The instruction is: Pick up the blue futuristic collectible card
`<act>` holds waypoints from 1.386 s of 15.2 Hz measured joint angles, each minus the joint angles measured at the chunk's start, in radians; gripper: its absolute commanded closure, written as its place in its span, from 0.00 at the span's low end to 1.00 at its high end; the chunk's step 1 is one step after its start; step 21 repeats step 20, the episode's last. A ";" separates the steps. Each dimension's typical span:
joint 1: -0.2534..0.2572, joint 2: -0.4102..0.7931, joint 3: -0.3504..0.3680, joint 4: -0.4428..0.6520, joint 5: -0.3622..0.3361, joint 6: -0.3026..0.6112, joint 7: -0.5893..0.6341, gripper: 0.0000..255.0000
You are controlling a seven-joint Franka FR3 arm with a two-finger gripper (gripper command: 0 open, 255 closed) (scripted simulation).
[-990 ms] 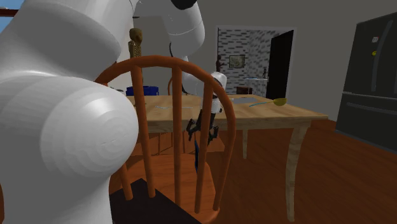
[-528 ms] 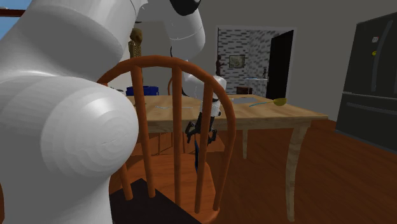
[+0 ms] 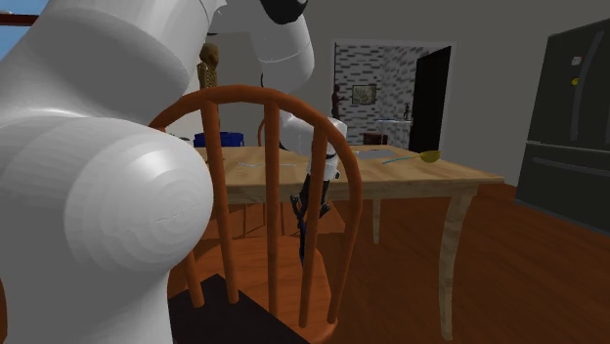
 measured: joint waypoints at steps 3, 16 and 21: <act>-0.003 0.003 0.001 0.010 0.000 -0.022 -0.008 1.00; 0.020 -0.050 -0.017 0.012 -0.019 -0.079 0.039 1.00; 0.020 -0.080 -0.020 0.018 -0.026 -0.116 0.049 1.00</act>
